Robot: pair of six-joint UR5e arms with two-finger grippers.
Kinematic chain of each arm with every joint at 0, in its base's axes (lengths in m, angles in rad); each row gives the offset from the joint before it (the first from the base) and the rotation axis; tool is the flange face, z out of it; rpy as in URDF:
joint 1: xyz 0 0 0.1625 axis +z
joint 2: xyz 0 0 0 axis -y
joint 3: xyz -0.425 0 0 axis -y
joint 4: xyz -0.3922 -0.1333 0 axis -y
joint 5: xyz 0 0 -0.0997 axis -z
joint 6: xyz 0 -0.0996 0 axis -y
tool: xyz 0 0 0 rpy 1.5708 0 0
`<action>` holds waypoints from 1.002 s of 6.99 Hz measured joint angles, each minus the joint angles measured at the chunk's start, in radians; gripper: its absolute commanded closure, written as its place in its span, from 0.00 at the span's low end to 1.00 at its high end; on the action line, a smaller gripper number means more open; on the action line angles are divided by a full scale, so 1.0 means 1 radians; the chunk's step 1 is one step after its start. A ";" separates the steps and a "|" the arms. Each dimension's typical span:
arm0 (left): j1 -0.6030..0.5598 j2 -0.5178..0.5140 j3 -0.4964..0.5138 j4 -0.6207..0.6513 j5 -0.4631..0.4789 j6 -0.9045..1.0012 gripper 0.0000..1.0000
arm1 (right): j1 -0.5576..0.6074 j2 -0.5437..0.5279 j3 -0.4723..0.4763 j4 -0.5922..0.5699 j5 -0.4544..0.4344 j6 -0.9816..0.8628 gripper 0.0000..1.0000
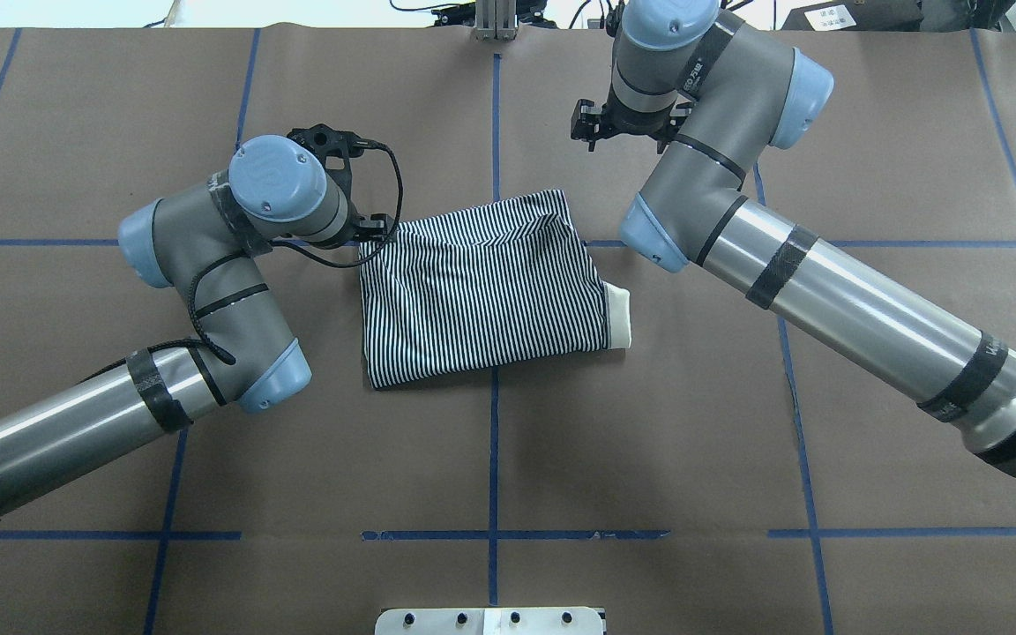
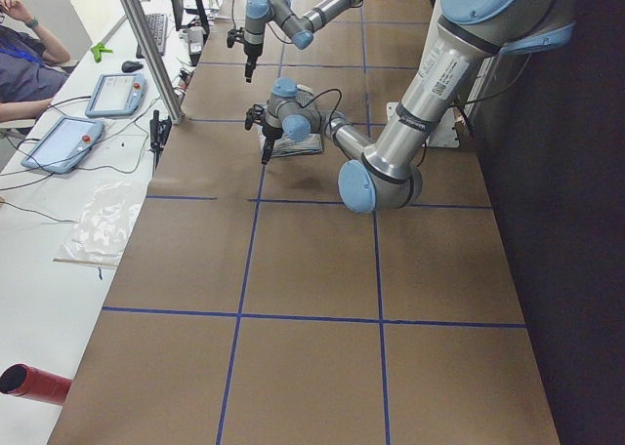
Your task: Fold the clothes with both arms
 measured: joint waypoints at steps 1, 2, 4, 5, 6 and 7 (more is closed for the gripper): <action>-0.041 0.003 0.026 -0.002 0.008 0.063 0.00 | 0.001 -0.011 0.006 0.003 0.004 -0.008 0.00; -0.092 0.008 0.033 -0.008 0.008 0.152 0.00 | 0.004 -0.027 0.022 0.005 0.009 -0.019 0.00; -0.210 0.059 -0.058 -0.007 -0.095 0.371 0.00 | 0.060 -0.096 0.100 0.000 0.094 -0.099 0.00; -0.273 0.131 -0.147 -0.001 -0.183 0.492 0.00 | 0.111 -0.190 0.187 -0.002 0.156 -0.191 0.00; -0.337 0.214 -0.234 0.012 -0.258 0.618 0.00 | 0.176 -0.305 0.280 -0.006 0.211 -0.316 0.00; -0.401 0.289 -0.309 0.043 -0.323 0.733 0.00 | 0.253 -0.421 0.350 -0.011 0.257 -0.466 0.00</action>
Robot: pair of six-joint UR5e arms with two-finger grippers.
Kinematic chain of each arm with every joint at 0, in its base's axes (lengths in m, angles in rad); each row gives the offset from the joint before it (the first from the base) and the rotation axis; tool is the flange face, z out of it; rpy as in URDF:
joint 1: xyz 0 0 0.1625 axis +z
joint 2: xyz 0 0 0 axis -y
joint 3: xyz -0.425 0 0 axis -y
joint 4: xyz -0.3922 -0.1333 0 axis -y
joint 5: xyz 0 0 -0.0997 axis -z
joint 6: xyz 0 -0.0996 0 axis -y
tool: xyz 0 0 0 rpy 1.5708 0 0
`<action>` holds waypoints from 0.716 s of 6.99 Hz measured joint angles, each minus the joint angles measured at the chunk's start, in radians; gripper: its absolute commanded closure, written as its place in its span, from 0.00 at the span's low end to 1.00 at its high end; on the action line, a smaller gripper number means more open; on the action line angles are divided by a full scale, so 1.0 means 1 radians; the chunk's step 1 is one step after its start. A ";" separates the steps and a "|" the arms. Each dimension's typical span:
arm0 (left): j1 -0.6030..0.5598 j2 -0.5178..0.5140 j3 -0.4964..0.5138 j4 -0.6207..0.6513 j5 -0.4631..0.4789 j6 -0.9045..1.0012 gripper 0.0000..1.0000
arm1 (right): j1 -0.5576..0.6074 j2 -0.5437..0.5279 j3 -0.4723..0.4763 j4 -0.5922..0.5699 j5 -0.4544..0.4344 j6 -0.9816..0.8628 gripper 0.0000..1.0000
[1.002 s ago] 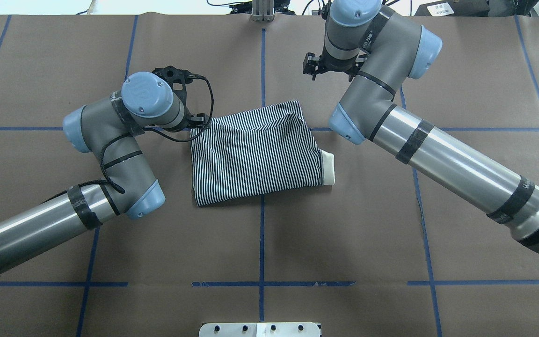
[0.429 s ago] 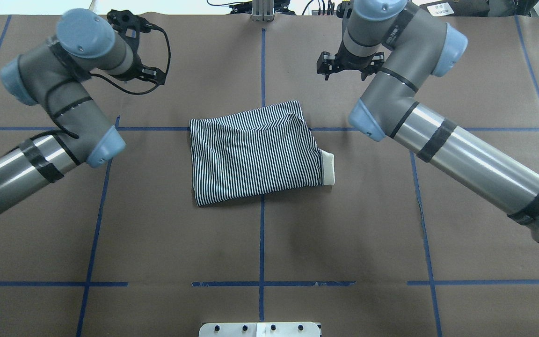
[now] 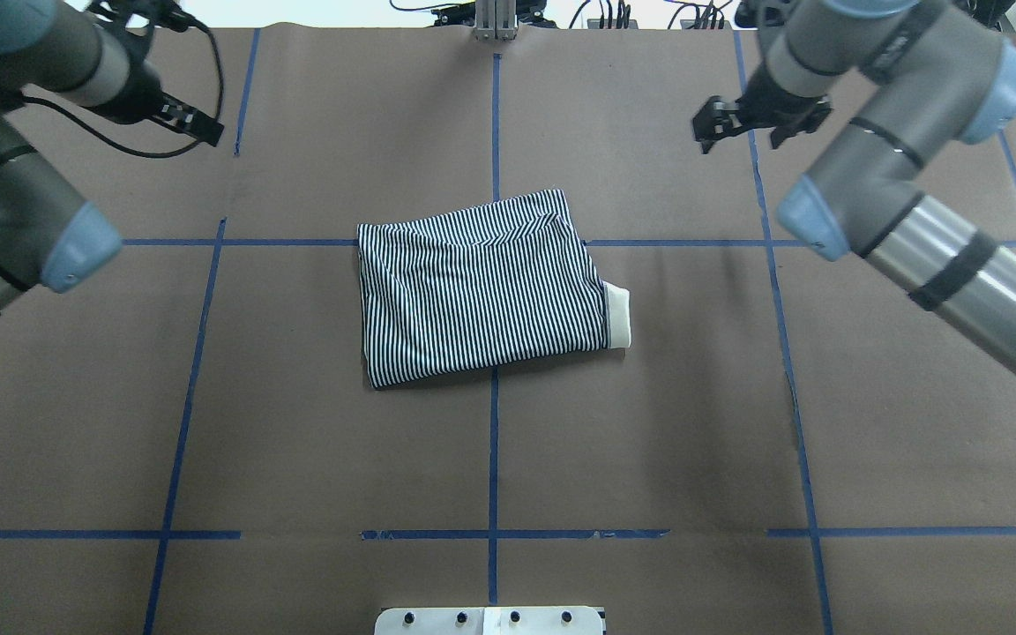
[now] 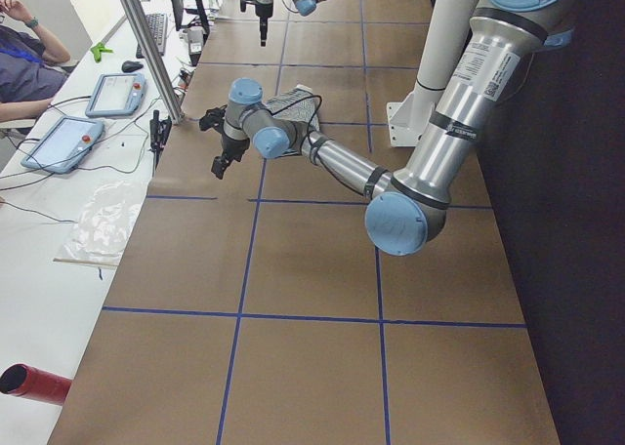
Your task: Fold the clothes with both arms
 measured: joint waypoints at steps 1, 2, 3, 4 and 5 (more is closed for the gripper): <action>-0.077 0.058 -0.063 0.057 -0.054 0.120 0.00 | 0.088 -0.117 0.043 -0.004 0.041 -0.171 0.00; -0.174 0.098 -0.119 0.156 -0.113 0.257 0.00 | 0.191 -0.228 0.058 -0.005 0.089 -0.338 0.00; -0.267 0.128 -0.157 0.273 -0.165 0.369 0.00 | 0.303 -0.355 0.061 0.012 0.138 -0.465 0.00; -0.328 0.175 -0.172 0.344 -0.191 0.423 0.00 | 0.397 -0.481 0.064 0.054 0.169 -0.527 0.00; -0.364 0.232 -0.168 0.372 -0.201 0.442 0.00 | 0.459 -0.573 0.059 0.090 0.174 -0.551 0.00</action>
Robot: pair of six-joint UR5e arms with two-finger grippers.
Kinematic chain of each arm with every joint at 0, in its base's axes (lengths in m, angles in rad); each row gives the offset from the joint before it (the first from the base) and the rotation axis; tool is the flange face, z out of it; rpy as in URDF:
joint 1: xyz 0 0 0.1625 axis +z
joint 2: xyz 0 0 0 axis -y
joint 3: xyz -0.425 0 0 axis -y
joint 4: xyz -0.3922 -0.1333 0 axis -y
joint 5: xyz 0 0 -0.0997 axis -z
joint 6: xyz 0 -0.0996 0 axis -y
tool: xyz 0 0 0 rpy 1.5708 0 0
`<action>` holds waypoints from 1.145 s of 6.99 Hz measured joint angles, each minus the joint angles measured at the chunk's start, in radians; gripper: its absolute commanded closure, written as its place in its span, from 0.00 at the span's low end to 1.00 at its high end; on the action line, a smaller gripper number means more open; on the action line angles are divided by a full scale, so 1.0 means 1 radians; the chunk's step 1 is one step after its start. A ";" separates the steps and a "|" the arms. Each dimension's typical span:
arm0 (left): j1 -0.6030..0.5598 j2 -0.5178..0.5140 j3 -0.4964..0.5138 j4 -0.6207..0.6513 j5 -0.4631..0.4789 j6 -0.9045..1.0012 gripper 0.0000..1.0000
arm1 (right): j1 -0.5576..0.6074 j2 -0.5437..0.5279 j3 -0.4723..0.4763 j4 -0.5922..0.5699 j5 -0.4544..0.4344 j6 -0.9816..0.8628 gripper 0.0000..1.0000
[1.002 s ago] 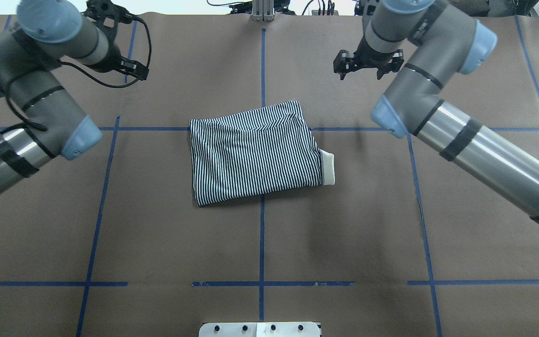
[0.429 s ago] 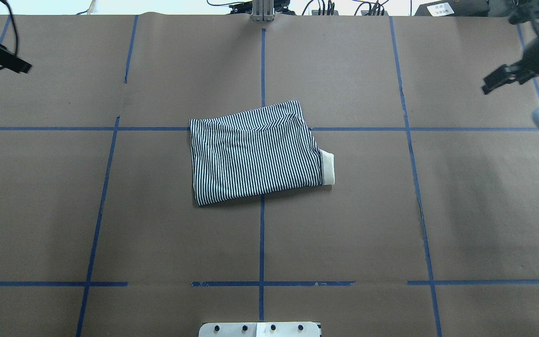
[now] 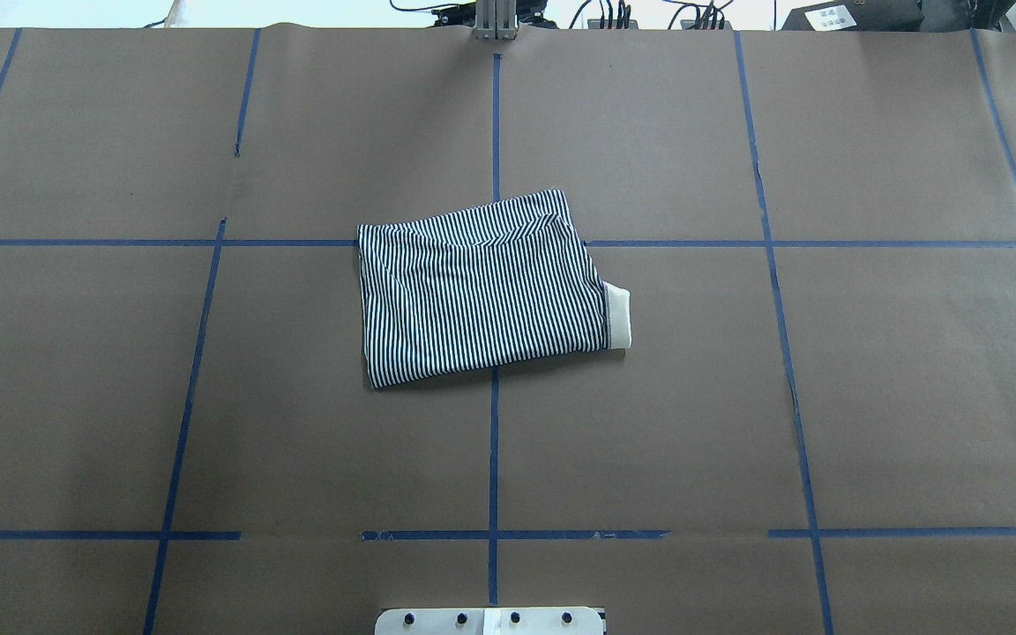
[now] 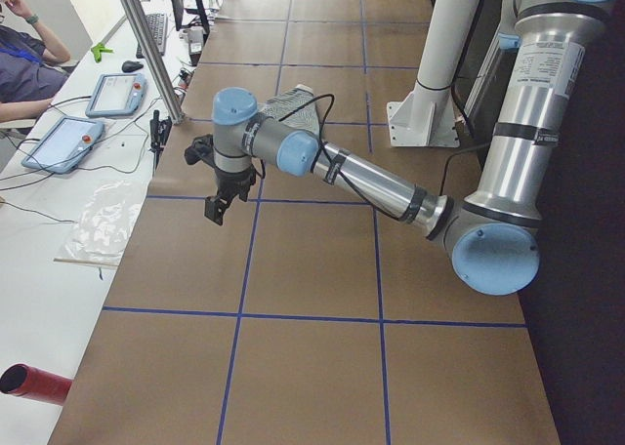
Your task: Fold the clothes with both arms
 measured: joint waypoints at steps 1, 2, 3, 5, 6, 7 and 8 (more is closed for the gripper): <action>-0.040 0.054 0.012 0.002 -0.003 0.009 0.00 | 0.030 -0.059 -0.025 0.034 -0.001 -0.007 0.00; -0.086 0.105 0.020 -0.007 -0.006 0.014 0.00 | 0.043 -0.090 -0.050 0.058 0.003 -0.004 0.00; -0.120 0.149 0.026 -0.009 -0.023 0.015 0.00 | 0.049 -0.091 -0.035 0.006 0.005 0.002 0.00; -0.146 0.249 0.028 -0.005 -0.112 0.011 0.00 | 0.050 -0.087 0.134 -0.248 0.002 0.005 0.00; -0.148 0.287 0.022 -0.003 -0.136 0.008 0.00 | 0.051 -0.107 0.209 -0.308 0.002 0.005 0.00; -0.149 0.306 0.016 0.002 -0.145 0.006 0.00 | 0.051 -0.121 0.249 -0.331 0.002 0.004 0.00; -0.149 0.324 0.011 0.008 -0.149 0.007 0.00 | 0.051 -0.127 0.265 -0.338 -0.001 0.003 0.00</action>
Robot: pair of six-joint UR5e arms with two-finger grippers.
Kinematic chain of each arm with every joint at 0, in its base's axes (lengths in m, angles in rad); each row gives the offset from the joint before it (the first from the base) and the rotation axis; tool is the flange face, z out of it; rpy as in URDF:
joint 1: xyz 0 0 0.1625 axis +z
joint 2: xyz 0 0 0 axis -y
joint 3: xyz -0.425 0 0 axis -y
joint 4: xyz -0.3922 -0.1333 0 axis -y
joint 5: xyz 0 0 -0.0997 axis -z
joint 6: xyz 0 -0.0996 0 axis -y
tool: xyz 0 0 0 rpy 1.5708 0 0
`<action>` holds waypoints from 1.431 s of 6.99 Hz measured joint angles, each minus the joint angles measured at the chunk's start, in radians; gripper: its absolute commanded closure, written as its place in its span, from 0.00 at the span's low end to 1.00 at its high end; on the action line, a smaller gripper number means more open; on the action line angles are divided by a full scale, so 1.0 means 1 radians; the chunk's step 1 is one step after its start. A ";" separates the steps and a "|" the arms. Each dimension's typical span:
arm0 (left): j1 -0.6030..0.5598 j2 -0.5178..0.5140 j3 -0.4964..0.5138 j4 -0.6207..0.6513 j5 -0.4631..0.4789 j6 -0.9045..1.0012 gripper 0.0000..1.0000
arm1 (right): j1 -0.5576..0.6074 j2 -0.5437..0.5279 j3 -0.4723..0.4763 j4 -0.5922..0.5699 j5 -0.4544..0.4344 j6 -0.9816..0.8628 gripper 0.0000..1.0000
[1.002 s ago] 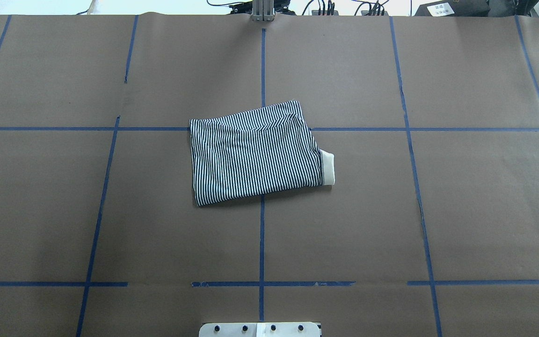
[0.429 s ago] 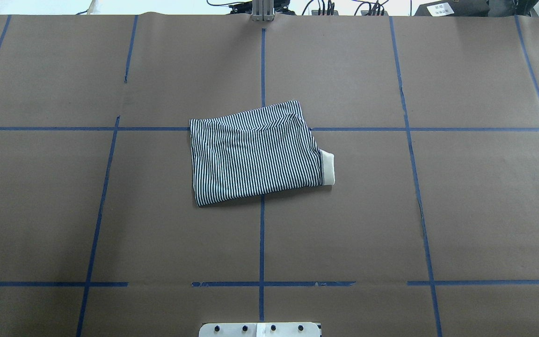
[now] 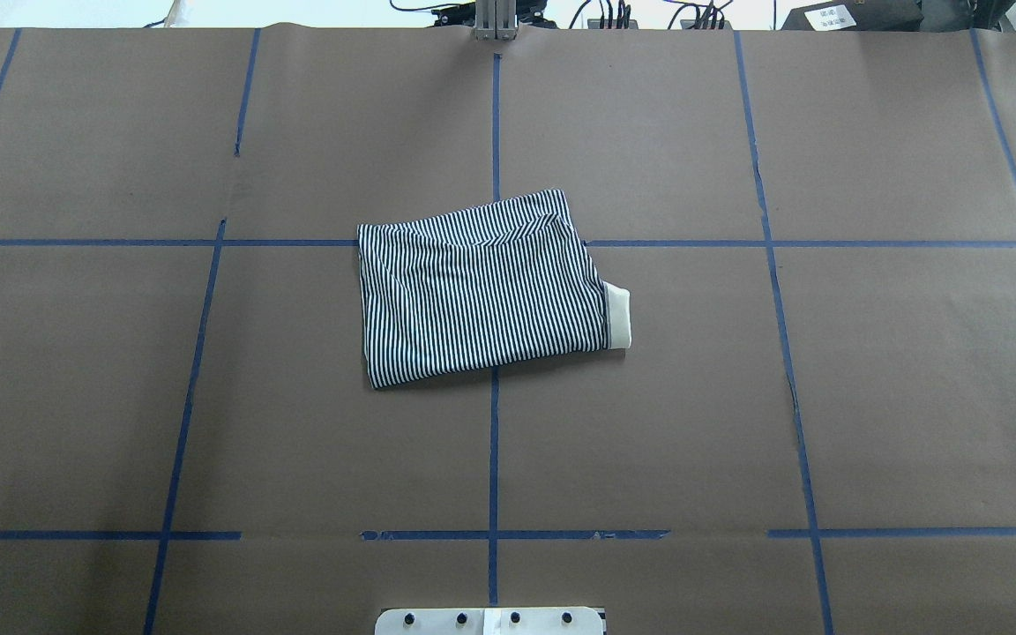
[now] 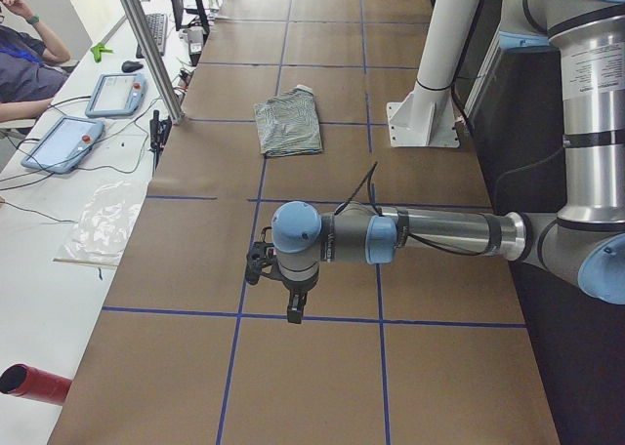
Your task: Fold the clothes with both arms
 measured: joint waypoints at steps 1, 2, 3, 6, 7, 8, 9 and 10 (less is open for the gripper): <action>0.000 0.011 -0.004 -0.002 0.000 0.001 0.00 | 0.000 -0.003 0.006 -0.003 -0.004 -0.004 0.00; 0.001 0.012 -0.009 -0.004 0.005 0.001 0.00 | 0.000 -0.004 0.008 -0.004 -0.005 -0.010 0.00; 0.001 0.011 -0.015 -0.005 0.008 0.001 0.00 | 0.000 -0.007 0.008 -0.008 -0.006 -0.013 0.00; 0.002 0.003 -0.021 -0.007 0.011 0.004 0.00 | 0.000 -0.037 0.015 -0.005 -0.056 -0.016 0.00; 0.003 0.004 -0.023 -0.007 0.012 0.004 0.00 | 0.000 -0.038 0.018 -0.004 -0.065 -0.015 0.00; 0.003 0.005 -0.026 -0.006 0.012 0.003 0.00 | 0.000 -0.039 0.019 -0.005 -0.068 -0.015 0.00; 0.003 0.007 -0.028 -0.006 0.013 0.002 0.00 | -0.001 -0.039 0.020 -0.004 -0.069 -0.015 0.00; 0.003 0.009 -0.029 -0.006 0.013 0.001 0.00 | -0.001 -0.039 0.020 -0.004 -0.069 -0.015 0.00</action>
